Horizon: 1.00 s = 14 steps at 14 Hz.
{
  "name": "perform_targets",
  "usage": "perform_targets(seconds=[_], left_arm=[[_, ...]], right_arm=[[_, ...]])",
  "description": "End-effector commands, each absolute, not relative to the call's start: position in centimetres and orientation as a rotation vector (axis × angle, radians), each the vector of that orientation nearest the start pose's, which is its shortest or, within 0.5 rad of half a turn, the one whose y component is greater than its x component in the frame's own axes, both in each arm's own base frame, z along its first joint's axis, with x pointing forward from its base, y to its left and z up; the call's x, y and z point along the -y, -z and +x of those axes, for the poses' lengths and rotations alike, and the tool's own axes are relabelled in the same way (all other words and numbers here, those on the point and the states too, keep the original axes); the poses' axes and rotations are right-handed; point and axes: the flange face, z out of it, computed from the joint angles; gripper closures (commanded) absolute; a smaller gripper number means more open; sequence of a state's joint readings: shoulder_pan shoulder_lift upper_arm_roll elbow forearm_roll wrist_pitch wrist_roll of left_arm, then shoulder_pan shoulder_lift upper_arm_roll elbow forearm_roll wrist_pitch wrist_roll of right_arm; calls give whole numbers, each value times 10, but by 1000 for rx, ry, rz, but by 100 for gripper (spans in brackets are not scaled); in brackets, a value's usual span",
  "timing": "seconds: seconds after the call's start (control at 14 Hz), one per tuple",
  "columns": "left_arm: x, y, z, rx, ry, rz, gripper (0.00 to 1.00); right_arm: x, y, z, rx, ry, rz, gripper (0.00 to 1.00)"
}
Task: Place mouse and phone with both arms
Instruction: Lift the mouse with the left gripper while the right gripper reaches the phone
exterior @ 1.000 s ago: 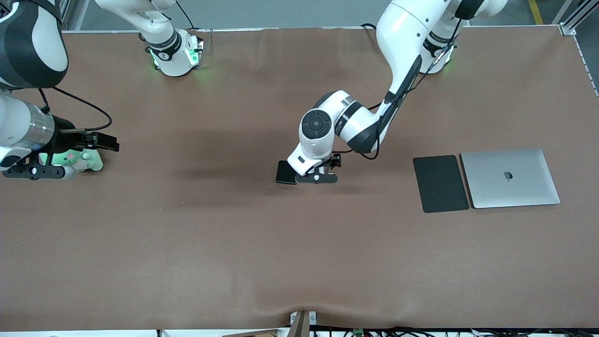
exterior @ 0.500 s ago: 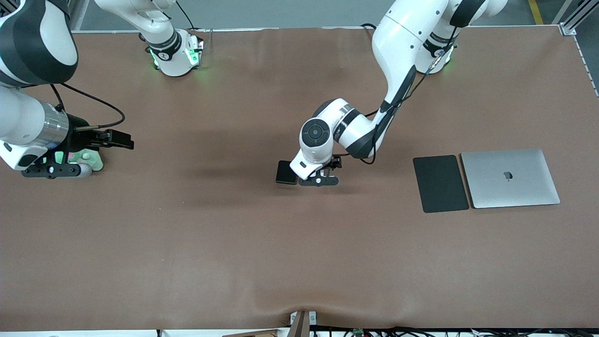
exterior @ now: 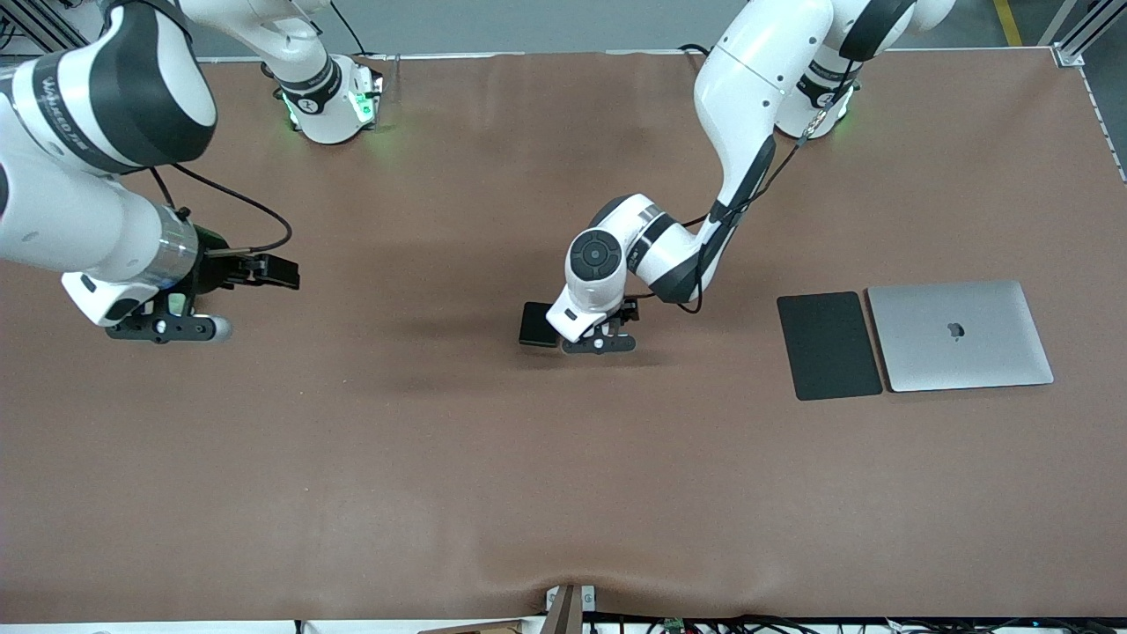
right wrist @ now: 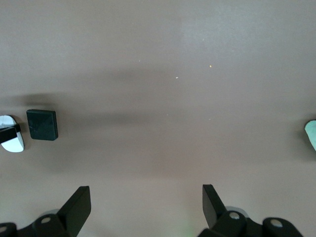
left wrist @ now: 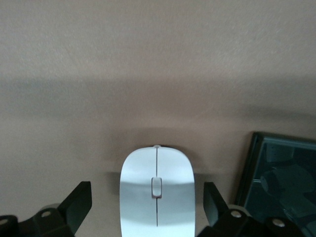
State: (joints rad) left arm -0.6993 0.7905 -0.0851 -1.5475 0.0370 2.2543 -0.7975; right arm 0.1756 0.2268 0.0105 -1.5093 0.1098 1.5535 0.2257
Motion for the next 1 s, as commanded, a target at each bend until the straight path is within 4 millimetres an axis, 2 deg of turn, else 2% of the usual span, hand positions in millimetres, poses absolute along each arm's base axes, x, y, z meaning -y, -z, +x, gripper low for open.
perform_targets(seconds=[0.0, 0.21, 0.36, 0.5, 0.64, 0.79, 0.93], left_arm=[[486, -176, 493, 48, -109, -3102, 0], [495, -180, 487, 101, -99, -3104, 0], [495, -180, 484, 104, -106, -3098, 3], [493, -177, 484, 103, -113, -3091, 10], [494, -173, 476, 90, -125, -3082, 15], [493, -174, 476, 87, -138, -3071, 23], [492, -176, 476, 89, -143, -3067, 27]], right_arm=[[-142, -517, 606, -124, -286, -3039, 0], [-156, -513, 604, -163, -293, -3043, 0], [-170, -501, 604, -198, -326, -3048, 0], [-193, -490, 602, -241, -345, -3056, 0], [-215, -485, 603, -262, -279, -3049, 0], [-228, -469, 605, -259, -301, -3056, 0], [-235, -463, 608, -255, -257, -3046, 0]])
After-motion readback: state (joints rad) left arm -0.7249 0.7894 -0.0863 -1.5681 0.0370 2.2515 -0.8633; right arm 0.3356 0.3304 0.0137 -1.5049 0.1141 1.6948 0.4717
